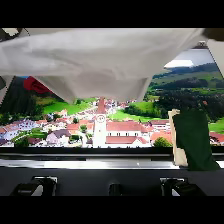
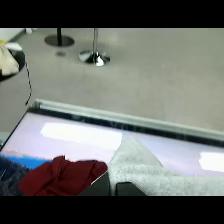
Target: Fold the shirts.
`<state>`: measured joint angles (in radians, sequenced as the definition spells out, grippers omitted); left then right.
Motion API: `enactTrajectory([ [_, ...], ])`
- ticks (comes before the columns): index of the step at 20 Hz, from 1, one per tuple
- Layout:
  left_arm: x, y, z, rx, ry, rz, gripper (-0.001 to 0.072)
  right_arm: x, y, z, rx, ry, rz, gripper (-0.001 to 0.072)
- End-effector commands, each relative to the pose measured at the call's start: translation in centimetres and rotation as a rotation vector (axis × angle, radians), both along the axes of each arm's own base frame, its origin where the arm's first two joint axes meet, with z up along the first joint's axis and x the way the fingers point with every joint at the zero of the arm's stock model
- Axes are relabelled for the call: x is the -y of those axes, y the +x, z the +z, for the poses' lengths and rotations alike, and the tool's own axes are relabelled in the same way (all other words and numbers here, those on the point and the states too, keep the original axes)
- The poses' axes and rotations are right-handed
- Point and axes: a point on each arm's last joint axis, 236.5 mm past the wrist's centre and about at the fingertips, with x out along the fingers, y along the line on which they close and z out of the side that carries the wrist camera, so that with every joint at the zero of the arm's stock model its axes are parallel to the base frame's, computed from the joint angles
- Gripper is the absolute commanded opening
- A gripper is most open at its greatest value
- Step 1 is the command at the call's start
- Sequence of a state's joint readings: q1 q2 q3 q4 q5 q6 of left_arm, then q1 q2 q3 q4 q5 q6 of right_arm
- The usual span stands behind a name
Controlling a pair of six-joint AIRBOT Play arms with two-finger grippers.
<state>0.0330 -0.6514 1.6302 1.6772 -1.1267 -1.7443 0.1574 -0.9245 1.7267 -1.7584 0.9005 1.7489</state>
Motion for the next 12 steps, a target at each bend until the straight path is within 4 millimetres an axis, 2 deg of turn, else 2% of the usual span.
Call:
enactTrajectory([
  [1, 0.3, -3.2, 5.6, 0.174, -0.013, -0.005, 0.0021, 2.3, -7.3, 5.3, 0.157, 0.016, -0.047, 0.0046],
  [3, 1.1, -3.4, 7.1, 0.235, -0.028, -0.041, 0.0021, 2.6, -9.2, 6.4, 0.195, 0.023, -0.047, 0.0046],
  [5, 1.4, -3.5, 8.0, 0.275, -0.031, -0.053, 0.0022, 2.8, -10.2, 6.9, 0.211, 0.024, -0.051, 0.0046],
  [7, 1.3, -2.5, 6.8, 0.225, -0.035, -0.051, 0.0022, 2.9, -9.9, 6.2, 0.185, 0.023, -0.056, 0.0046],
  [8, 1.3, -1.4, 5.4, 0.171, -0.04, -0.05, 0.0022, 2.8, -9.1, 5.3, 0.148, 0.021, -0.058, 0.0046],
  [10, 1.0, 2.1, 0.9, 0.014, -0.03, -0.049, 0.0023, 2.5, -5.3, 1.0, -0.014, 0.006, -0.073, 0.0047],
  [12, 0.7, 7.1, -6.8, -0.196, -0.031, -0.051, 0.0024, 1.9, 0.3, -5.5, -0.227, 0.015, -0.096, 0.0047],
])
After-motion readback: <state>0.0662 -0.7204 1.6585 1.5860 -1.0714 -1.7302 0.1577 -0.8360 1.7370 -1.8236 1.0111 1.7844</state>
